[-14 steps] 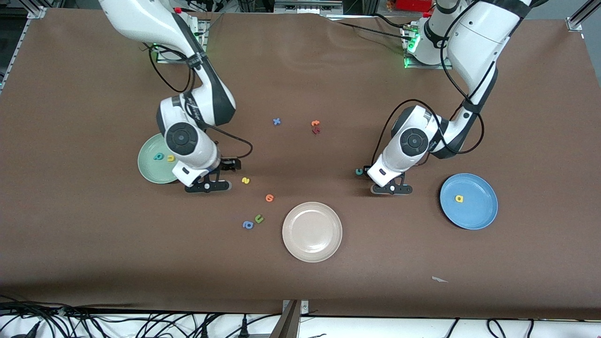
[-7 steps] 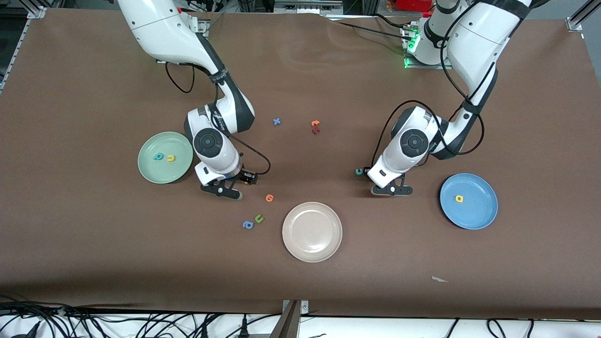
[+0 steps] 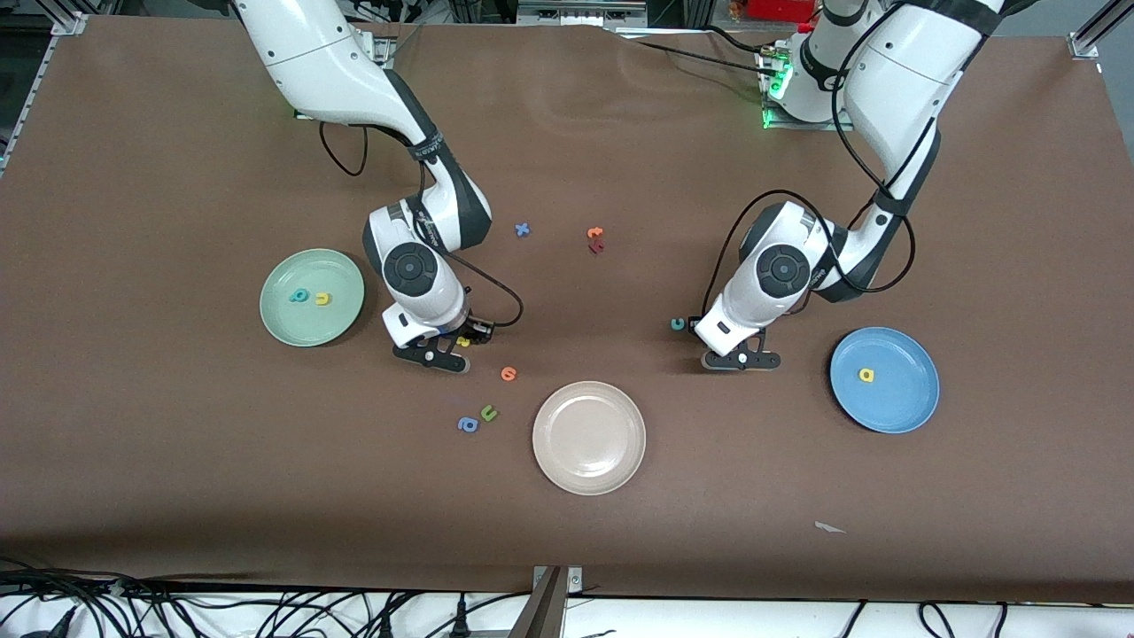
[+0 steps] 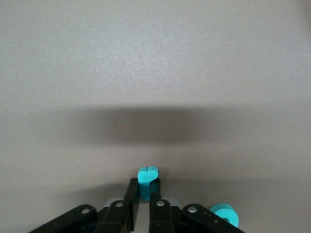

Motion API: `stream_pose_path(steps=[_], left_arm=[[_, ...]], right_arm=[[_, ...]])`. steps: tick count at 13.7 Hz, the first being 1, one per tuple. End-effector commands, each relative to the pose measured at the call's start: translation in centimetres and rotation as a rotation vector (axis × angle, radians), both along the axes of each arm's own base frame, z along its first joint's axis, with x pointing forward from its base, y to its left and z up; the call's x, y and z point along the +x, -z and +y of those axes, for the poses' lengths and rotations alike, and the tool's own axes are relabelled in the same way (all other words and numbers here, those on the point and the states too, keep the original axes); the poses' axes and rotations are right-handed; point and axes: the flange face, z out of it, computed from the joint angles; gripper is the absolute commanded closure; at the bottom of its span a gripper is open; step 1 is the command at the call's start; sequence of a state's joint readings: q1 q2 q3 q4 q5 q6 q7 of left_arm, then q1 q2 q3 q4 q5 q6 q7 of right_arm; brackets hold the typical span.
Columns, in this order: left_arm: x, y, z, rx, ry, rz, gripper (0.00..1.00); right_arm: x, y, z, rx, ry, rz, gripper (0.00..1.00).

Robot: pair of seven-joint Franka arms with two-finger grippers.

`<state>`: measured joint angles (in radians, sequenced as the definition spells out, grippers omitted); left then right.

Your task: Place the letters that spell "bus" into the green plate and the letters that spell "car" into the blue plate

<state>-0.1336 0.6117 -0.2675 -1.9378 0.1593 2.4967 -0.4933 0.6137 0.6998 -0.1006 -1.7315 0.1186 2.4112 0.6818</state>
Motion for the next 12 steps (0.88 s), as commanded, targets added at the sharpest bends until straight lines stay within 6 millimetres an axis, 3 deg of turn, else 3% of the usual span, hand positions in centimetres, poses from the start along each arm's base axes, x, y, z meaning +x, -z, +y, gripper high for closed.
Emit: stream_pose_path(steps=[1, 4, 6, 9, 12], left_arm=[[0.5, 1.5, -0.6, 0.009, 0.008, -0.009, 0.87], [0.5, 1.4, -0.6, 0.009, 0.008, -0.011, 0.91], [0.5, 1.3, -0.5, 0.009, 0.008, -0.011, 0.96], [0.8, 0.7, 0.0, 0.013, 0.008, -0.011, 1.0], [1.2, -0.6, 0.4, 0.016, 0.007, -0.023, 1.0]], right_arm=[[0.6, 0.0, 0.3, 0.008, -0.001, -0.009, 0.84], [1.3, -1.6, -0.7, 0.002, -0.05, -0.017, 0.9], [1.7, -3.8, -2.5, -0.017, -0.069, 0.017, 0.9], [2.4, -7.2, -7.8, -0.038, -0.191, 0.096, 0.9], [2.3, -10.5, -16.1, -0.017, -0.352, 0.155, 0.92]])
